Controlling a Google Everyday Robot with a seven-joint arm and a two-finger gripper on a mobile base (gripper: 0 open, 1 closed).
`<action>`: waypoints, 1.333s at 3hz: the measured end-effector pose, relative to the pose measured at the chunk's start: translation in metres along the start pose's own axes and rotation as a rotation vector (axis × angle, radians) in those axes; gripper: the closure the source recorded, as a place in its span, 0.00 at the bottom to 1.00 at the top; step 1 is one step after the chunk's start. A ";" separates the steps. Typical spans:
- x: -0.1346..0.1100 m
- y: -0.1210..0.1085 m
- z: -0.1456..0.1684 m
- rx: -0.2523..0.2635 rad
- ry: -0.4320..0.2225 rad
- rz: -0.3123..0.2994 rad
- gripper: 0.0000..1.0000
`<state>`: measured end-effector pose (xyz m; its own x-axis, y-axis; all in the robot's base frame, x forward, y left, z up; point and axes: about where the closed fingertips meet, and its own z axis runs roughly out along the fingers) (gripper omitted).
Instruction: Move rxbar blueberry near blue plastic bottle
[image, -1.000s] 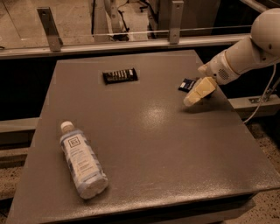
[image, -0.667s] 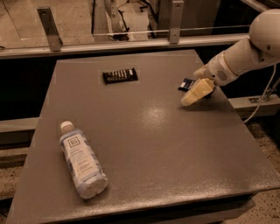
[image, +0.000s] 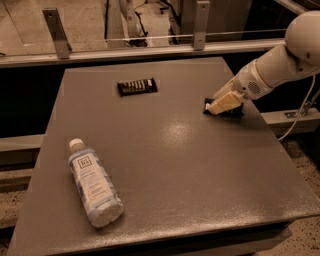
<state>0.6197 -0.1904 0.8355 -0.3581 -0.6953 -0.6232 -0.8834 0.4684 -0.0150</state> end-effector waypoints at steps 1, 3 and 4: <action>-0.004 0.005 -0.004 -0.003 -0.003 -0.012 0.87; -0.031 0.030 -0.021 -0.025 -0.039 -0.089 1.00; -0.053 0.060 -0.026 -0.066 -0.088 -0.142 1.00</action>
Offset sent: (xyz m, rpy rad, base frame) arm -0.0158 0.0118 0.0238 0.0121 -0.0330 0.0472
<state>0.5781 -0.1398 0.8886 -0.2033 -0.7002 -0.6844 -0.9421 0.3303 -0.0581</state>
